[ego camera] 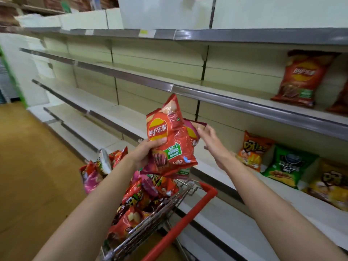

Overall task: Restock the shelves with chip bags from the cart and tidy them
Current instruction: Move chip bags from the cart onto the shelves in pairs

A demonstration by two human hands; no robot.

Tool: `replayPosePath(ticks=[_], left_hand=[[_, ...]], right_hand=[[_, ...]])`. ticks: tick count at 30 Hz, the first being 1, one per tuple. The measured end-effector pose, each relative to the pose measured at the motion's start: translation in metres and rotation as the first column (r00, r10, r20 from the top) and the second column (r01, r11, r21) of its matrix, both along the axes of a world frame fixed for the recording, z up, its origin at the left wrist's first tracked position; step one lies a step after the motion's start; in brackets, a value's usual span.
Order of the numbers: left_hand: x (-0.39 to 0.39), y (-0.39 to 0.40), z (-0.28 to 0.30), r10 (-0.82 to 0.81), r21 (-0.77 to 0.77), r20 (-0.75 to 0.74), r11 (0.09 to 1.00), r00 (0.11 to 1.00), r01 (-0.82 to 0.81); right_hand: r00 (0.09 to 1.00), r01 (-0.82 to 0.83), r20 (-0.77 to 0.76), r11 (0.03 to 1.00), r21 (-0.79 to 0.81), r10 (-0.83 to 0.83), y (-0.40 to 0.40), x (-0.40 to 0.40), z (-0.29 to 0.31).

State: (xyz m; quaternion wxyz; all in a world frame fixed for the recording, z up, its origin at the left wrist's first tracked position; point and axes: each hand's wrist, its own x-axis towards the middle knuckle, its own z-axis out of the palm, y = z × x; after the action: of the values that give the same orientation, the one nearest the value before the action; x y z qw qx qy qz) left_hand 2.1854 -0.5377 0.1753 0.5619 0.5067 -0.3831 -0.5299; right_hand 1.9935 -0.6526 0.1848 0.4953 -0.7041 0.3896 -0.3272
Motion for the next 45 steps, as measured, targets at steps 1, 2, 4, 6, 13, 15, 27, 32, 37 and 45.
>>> replayPosePath(ticks=[1,2,4,6,13,15,27,32,37,45], left_hand=[[-0.001,-0.003,0.002,-0.018,-0.015,-0.024,1.000,1.000,0.017],[-0.003,-0.006,0.003,-0.035,-0.027,-0.051,0.999,0.998,0.034],[-0.008,-0.012,0.003,-0.073,-0.052,-0.122,0.996,0.990,0.067],[-0.014,-0.020,0.001,-0.111,-0.070,-0.185,0.993,0.977,0.099],[-0.039,-0.048,-0.007,-0.277,-0.035,-0.255,0.960,0.927,0.277],[-0.047,-0.056,-0.010,-0.313,-0.017,-0.264,0.947,0.912,0.320],[-0.149,-0.092,-0.042,-0.467,0.076,-0.083,0.878,0.880,0.473],[-0.206,-0.091,-0.043,-0.558,0.067,-0.024,0.827,0.830,0.558],[-0.266,-0.086,-0.039,-0.599,0.060,0.025,0.800,0.801,0.596],[-0.383,-0.060,-0.029,-0.650,0.075,0.054,0.760,0.758,0.646]], right_hand=[[1.000,0.002,0.003,0.999,0.054,-0.002,0.003,-0.002,-0.004],[1.000,0.006,0.011,0.994,0.113,-0.008,0.008,-0.003,-0.008],[0.999,0.001,0.041,0.982,0.189,-0.009,0.015,-0.006,-0.018],[0.993,-0.030,0.117,0.972,0.233,0.002,0.022,-0.012,-0.028],[0.931,0.185,0.241,0.925,0.333,-0.273,0.036,-0.043,-0.046],[0.904,0.263,0.247,0.908,0.325,-0.350,0.041,-0.057,-0.045],[0.646,0.704,0.078,0.633,0.322,-0.759,0.096,-0.193,-0.056],[0.554,0.774,0.061,0.540,0.330,-0.831,0.119,-0.246,-0.059],[0.501,0.808,0.037,0.482,0.340,-0.865,0.140,-0.297,-0.061],[0.424,0.840,0.072,0.421,0.341,-0.903,0.188,-0.405,-0.052]])
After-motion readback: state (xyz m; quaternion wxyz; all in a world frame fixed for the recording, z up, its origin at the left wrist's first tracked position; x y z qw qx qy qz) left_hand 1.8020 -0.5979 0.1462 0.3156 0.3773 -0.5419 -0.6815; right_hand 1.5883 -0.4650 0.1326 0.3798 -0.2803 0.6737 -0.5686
